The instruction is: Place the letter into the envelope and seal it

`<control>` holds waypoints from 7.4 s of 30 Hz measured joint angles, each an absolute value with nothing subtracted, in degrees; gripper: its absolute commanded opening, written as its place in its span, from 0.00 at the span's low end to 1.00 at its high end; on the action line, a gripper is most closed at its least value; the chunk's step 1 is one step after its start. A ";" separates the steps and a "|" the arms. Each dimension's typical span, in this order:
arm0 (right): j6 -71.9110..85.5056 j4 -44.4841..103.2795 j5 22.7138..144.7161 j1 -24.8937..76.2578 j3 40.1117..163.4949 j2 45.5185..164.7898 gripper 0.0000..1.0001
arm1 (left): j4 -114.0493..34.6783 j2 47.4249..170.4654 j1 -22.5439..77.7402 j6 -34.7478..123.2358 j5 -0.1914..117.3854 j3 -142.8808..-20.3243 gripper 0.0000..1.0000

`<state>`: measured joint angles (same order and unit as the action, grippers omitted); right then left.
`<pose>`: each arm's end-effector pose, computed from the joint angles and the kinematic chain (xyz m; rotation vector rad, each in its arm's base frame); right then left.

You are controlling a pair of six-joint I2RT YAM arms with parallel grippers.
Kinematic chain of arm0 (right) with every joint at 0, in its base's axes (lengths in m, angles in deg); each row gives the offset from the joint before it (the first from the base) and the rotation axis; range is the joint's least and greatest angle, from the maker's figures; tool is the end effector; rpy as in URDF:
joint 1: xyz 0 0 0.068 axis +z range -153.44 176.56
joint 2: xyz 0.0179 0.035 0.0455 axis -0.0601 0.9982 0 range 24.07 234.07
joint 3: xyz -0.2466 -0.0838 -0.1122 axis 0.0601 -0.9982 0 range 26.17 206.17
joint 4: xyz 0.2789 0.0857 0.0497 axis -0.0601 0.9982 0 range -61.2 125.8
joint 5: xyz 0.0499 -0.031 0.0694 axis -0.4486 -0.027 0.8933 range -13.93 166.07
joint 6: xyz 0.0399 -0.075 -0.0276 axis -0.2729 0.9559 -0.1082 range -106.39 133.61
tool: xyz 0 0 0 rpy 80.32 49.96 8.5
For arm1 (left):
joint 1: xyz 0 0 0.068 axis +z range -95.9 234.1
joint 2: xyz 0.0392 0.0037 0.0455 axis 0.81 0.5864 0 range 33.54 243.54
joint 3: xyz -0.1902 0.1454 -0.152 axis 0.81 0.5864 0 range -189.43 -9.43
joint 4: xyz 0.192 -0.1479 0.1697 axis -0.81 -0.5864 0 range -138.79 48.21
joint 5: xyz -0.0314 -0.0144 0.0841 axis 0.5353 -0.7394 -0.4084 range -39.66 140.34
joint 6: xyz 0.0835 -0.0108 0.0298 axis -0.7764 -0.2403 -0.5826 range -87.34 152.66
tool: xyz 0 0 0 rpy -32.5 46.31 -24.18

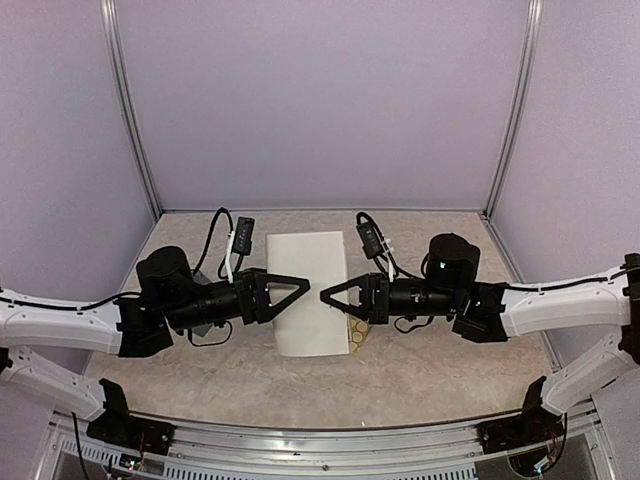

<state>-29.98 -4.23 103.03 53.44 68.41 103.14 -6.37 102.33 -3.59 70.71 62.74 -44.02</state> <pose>0.1741 0.3327 0.2533 -0.6401 1.8284 1.6497 0.1666 -0.2953 0.2646 0.4879 1.6842 -1.4471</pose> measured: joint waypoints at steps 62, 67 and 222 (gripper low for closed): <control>-36.23 -15.67 106.64 51.65 63.97 100.12 0.00 | -8.73 94.27 -3.53 75.25 75.35 -37.79 0.00; -37.00 -15.71 106.75 51.60 63.58 100.12 0.00 | -9.01 93.79 -3.55 75.06 75.33 -37.22 0.47; -15.93 14.98 118.77 44.39 78.48 98.22 0.99 | -29.04 98.27 2.09 60.08 92.18 -48.98 0.00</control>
